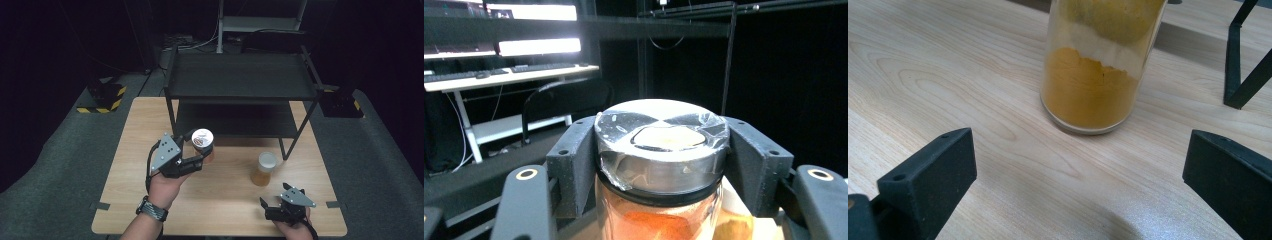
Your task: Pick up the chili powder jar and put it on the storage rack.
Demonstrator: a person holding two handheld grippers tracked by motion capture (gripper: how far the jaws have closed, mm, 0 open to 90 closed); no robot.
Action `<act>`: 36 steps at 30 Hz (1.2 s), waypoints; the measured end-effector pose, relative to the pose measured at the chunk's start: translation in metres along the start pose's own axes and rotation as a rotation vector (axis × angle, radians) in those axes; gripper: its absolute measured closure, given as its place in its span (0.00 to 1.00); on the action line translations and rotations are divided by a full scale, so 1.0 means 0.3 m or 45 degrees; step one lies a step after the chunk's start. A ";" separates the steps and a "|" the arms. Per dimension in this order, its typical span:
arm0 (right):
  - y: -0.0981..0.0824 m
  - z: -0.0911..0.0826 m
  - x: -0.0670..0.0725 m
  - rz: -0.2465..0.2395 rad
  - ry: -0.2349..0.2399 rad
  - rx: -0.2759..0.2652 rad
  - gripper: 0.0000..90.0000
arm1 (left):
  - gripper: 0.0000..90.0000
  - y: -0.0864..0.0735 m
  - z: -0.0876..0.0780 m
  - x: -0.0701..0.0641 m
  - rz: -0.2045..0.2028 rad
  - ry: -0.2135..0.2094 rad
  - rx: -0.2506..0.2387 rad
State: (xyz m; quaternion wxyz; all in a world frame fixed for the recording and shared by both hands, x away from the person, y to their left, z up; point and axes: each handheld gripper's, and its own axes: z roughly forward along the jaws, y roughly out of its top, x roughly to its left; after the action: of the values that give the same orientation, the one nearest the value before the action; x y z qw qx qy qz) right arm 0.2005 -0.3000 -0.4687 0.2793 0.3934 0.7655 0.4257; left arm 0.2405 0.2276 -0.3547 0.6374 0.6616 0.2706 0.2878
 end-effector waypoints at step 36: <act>0.002 0.001 0.000 -0.005 0.002 0.003 0.00 | 0.39 0.289 0.073 0.058 -0.011 0.003 -0.164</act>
State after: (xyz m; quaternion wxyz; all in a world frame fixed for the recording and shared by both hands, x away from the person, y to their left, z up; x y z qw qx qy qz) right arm 0.2009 -0.2998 -0.4684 0.2790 0.3920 0.7670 0.4246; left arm 0.2676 0.2217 -0.2681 0.6795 0.6177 0.2553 0.3026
